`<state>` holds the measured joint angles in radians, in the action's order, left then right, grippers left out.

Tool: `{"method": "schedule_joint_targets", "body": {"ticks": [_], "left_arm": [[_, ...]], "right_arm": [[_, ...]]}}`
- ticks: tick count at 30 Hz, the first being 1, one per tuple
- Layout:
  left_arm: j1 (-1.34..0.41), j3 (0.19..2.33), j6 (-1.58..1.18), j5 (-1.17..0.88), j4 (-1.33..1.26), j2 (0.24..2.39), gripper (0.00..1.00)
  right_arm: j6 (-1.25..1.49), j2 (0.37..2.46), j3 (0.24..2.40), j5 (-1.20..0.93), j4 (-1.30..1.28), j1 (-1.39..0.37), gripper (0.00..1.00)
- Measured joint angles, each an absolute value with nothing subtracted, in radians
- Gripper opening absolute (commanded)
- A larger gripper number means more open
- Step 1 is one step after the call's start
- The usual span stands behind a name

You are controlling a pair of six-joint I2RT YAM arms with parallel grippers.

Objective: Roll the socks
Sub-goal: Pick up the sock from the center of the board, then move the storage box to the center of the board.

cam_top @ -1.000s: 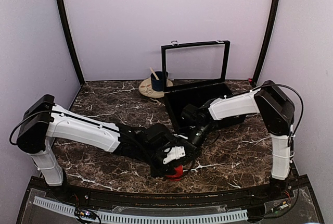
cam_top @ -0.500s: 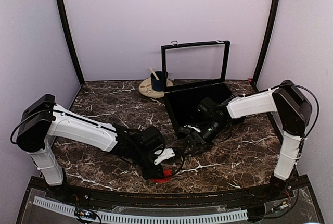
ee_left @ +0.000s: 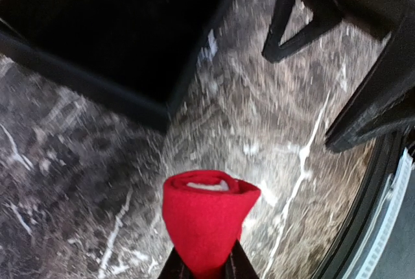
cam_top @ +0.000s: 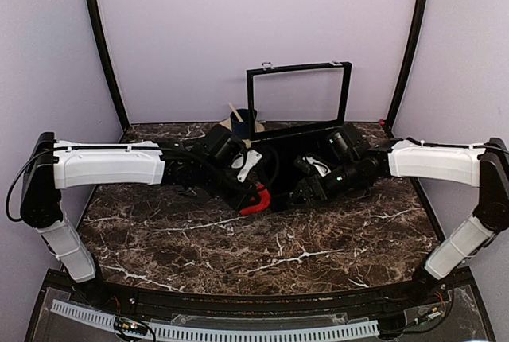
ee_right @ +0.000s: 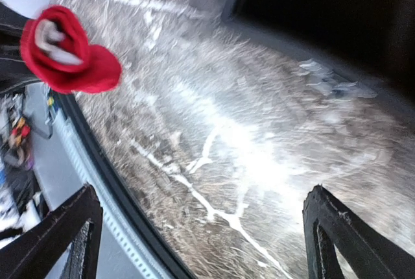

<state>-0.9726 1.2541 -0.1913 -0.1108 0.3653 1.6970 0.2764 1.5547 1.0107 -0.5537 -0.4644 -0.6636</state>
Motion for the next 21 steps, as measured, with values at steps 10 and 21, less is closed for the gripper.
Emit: {"method": "schedule_joint_targets", "body": {"ticks": [10, 21], "left_arm": [[-0.907, 1.482, -0.293, -0.084, 0.396, 1.733, 0.00], [-0.889, 1.740, -0.393, -0.049, 0.441, 1.956, 0.00]], "right_arm": [[0.339, 1.370, 1.030, -0.108, -0.472, -0.603, 1.00], [0.350, 1.430, 1.060, 0.237, -0.468, -0.449, 1.00]]}}
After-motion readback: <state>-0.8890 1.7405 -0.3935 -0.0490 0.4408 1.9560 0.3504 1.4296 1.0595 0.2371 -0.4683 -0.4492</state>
